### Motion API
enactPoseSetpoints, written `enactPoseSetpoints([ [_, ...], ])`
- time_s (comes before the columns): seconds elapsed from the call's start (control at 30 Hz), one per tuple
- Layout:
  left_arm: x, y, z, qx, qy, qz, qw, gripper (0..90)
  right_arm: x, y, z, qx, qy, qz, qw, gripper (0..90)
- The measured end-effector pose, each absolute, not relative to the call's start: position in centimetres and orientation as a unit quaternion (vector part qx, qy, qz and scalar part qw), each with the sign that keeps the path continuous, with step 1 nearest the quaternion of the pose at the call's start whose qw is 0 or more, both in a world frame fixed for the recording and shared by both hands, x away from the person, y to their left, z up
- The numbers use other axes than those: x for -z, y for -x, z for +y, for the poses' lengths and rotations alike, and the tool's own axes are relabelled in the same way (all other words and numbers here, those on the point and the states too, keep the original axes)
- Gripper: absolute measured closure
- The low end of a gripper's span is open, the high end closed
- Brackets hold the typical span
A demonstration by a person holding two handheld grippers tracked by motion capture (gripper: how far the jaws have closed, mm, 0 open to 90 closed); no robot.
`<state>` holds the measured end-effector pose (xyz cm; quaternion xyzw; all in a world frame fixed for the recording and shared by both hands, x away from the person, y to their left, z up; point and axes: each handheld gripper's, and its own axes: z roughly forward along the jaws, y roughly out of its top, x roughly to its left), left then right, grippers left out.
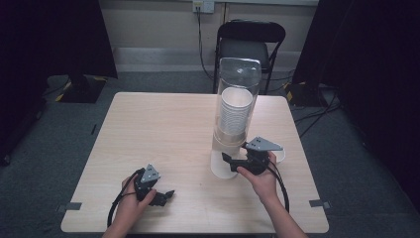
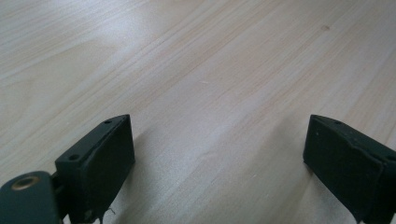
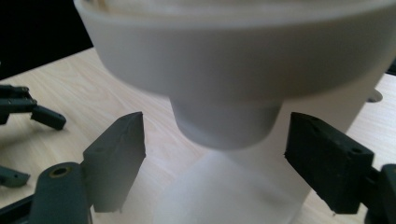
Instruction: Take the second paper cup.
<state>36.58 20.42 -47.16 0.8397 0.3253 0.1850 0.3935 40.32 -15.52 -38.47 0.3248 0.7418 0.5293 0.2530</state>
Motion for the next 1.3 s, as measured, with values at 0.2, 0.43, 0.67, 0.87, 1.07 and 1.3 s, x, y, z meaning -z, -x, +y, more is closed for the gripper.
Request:
enactPoseSetpoints([
  [0.2,47.2,-36.6,20.4,-0.185,-0.84,0.325,0.393,8.3,37.7,-40.8,-14.8,-0.531,-0.316,0.74,0.266,19.6],
  [0.43,47.2,-36.6,20.4,-0.184,-0.84,0.325,0.394,8.3,37.6,-41.4,-14.3,-0.547,-0.317,0.726,0.272,21.3],
  [0.67,47.2,-36.6,20.4,-0.184,-0.84,0.325,0.394,8.3,37.9,-41.6,-13.9,-0.554,-0.313,0.714,0.293,24.4],
  [0.87,47.2,-36.6,20.4,-0.185,-0.84,0.325,0.393,8.3,37.9,-41.7,-13.9,-0.55,-0.309,0.71,0.312,31.1],
  [1.07,47.2,-36.6,20.4,-0.185,-0.84,0.325,0.393,8.3,38.2,-41.5,-13.8,-0.552,-0.31,0.707,0.315,32.6],
  [1.3,47.2,-36.6,20.4,-0.185,-0.84,0.325,0.393,8.3,38.7,-41.7,-14.1,-0.568,-0.305,0.7,0.307,33.3],
])
